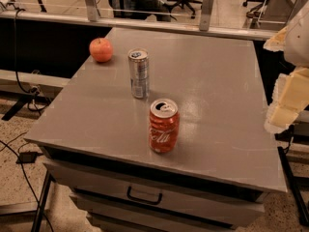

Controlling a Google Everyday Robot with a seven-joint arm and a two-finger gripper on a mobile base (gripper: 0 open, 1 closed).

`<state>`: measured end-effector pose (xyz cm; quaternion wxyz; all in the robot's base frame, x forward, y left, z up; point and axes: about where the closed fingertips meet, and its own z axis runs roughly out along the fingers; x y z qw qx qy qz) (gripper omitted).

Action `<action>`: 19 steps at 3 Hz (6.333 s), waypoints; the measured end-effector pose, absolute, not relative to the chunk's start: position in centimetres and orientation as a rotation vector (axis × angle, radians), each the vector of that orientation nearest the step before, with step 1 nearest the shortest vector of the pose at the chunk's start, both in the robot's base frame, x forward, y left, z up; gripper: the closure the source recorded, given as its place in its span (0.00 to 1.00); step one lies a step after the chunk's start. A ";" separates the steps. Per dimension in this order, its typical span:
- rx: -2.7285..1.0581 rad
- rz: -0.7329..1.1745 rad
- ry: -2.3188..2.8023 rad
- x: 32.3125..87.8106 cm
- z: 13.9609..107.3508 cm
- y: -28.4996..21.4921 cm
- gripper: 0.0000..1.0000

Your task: Pick coke can

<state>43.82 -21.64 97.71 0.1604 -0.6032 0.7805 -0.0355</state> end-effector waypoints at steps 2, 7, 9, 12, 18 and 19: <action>-1.771 -0.039 2.182 43.8 97.6 -20.2 0.00; -1.980 0.451 1.651 43.4 96.3 -7.0 0.00; -1.874 0.724 1.383 44.0 95.1 -3.2 0.00; -1.869 0.800 1.440 44.7 91.1 -1.1 0.00; -1.871 0.744 1.365 43.7 93.6 -1.2 1.00; -1.838 0.658 1.296 42.0 97.5 -2.0 1.00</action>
Offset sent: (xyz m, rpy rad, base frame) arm -0.0028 0.0539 -0.0091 0.1316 0.0908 0.2188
